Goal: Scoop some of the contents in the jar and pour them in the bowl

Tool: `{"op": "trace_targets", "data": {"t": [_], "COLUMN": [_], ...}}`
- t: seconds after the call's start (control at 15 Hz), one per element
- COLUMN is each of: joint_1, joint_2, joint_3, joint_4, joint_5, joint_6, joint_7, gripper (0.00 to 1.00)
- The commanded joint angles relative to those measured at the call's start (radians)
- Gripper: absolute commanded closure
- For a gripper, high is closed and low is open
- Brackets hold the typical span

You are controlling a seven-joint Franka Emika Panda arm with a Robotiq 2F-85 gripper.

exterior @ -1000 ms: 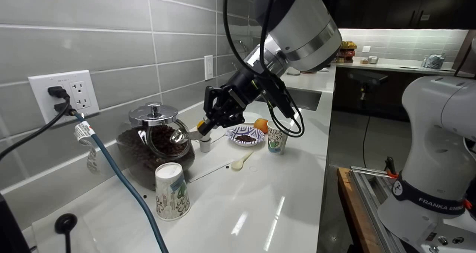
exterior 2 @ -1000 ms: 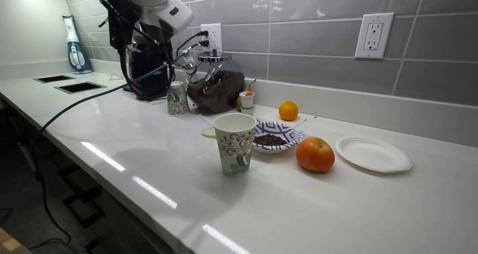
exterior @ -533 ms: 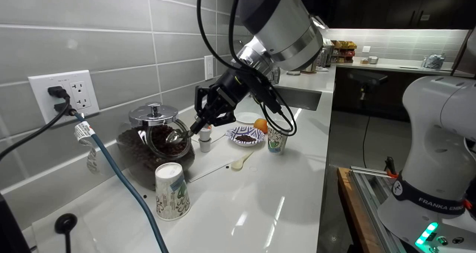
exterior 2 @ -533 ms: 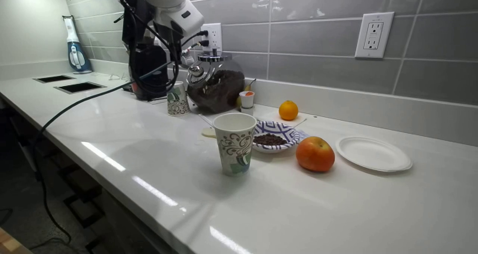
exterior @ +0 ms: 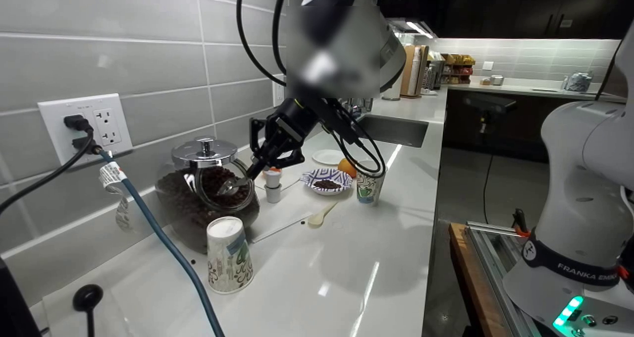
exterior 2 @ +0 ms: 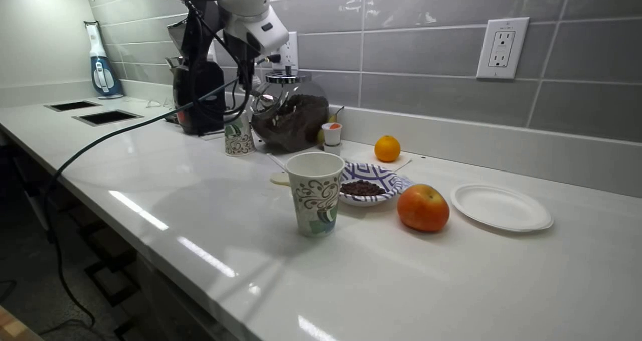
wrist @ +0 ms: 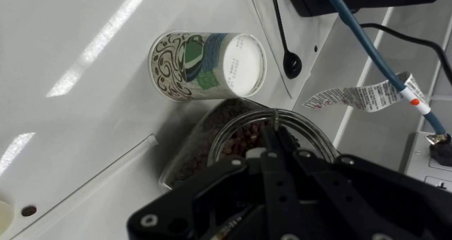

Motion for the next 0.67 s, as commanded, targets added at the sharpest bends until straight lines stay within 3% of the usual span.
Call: {"op": "trace_targets", "data": {"t": [0.0, 0.4, 0.6], "joint_1": [-0.067, -0.1, -0.098], "joint_2": [0.059, 0.132, 0.172], "joint_3": [0.034, 0.045, 0.051], "joint_4": [0.073, 0.146, 0.181], "joint_5": [-0.068, -0.141, -0.15], "joint_6": [-0.076, -0.157, -0.124], "joint_7": [0.097, 0.206, 0.247], "gripper": [0.99, 0.99, 0.99]}}
